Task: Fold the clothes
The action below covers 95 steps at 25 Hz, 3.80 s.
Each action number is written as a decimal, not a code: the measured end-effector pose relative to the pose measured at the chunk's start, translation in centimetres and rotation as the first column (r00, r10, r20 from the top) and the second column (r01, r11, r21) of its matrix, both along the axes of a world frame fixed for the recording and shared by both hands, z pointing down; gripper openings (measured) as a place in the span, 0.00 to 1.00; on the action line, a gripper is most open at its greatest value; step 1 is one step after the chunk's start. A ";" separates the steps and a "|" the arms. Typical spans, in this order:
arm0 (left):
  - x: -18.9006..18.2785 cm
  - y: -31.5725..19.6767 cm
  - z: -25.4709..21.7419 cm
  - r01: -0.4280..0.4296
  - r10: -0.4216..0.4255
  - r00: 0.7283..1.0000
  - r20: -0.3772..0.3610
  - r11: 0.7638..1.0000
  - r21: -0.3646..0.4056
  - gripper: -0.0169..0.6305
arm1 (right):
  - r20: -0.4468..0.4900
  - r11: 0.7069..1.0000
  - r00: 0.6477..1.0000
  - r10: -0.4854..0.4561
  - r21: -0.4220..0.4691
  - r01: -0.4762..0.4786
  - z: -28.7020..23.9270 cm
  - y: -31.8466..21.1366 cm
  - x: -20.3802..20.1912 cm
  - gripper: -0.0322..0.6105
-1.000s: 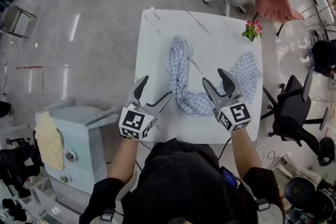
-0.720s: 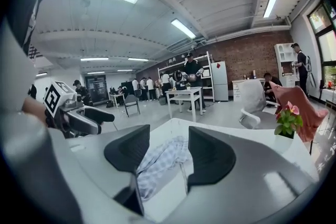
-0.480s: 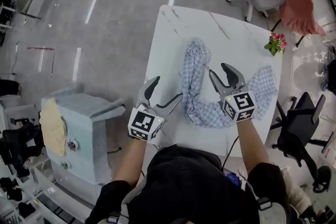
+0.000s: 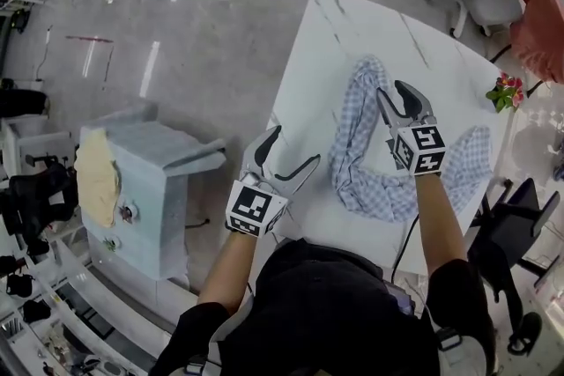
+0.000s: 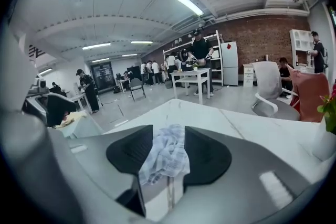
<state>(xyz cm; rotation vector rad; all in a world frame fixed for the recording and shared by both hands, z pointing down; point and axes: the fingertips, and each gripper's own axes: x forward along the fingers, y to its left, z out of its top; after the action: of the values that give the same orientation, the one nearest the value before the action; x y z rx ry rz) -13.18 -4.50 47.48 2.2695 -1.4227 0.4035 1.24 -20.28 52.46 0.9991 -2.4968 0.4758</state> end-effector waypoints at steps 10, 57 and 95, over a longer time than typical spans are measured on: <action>-1.2 1.1 1.2 0.018 -0.017 1.000 0.020 0.999 -0.045 0.63 | -0.084 0.993 0.995 0.056 -0.095 -0.064 5.1 -0.4 0.1 0.35; 9.3 2.6 -3.2 -0.654 0.651 0.756 0.071 0.756 0.033 0.44 | -0.378 0.859 0.846 -0.375 0.201 0.471 -8.0 26.0 2.0 0.11; 28.3 9.6 6.7 -0.921 0.990 -0.051 0.131 0.004 -0.391 0.10 | -0.373 0.965 0.898 -0.233 0.023 0.260 2.8 33.3 16.0 0.17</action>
<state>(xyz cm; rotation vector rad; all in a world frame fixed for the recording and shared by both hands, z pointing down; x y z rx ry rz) 15.10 5.15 54.21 2.6962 0.6037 1.3999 17.20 13.01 55.22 0.7029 -2.2651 0.1042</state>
